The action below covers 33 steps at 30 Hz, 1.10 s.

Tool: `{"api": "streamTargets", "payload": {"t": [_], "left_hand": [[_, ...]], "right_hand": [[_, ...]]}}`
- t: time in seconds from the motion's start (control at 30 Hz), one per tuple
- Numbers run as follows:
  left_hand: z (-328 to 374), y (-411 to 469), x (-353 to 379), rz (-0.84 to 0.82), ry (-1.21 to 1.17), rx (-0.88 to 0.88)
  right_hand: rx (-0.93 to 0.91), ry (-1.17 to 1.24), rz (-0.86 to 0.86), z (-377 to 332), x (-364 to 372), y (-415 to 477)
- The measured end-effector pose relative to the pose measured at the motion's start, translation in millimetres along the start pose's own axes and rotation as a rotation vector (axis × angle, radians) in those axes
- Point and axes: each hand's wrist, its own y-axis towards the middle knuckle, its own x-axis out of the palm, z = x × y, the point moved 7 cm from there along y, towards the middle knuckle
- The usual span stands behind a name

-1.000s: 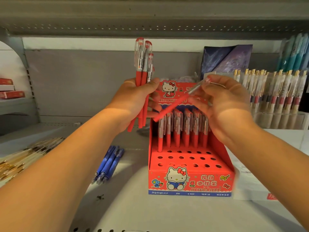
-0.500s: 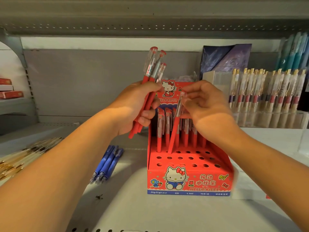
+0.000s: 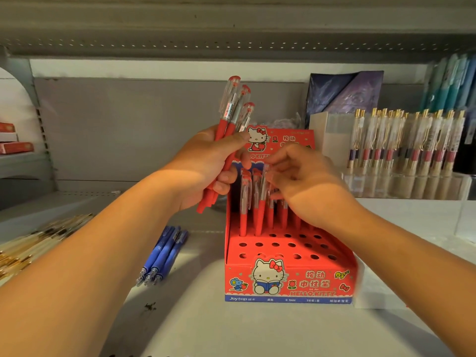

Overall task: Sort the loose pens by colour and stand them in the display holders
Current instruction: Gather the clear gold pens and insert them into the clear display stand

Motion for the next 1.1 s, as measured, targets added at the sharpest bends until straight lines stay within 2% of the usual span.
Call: {"api": "streamTargets", "payload": {"t": [0.3, 0.73, 0.83, 0.9, 1.0, 1.1], "left_hand": [[2, -3, 5, -0.047, 0.044, 0.043], [8, -5, 8, -0.044, 0.039, 0.102], [8, -6, 9, -0.056, 0.037, 0.093], [6, -6, 9, -0.061, 0.027, 0.080], [3, -7, 11, -0.074, 0.013, 0.041], [2, -9, 16, -0.095, 0.069, 0.039]], "right_hand": [[0.039, 0.041, -0.117, -2, 4, 2], [-0.072, -0.230, -0.203, -17, 4, -2], [-0.050, -0.248, -0.284, -15, 12, -7], [-0.043, -0.263, -0.268, -13, 10, -5], [0.008, -0.149, -0.140, -14, 0, 0], [0.148, 0.203, 0.006, -15, -14, 1]]}}
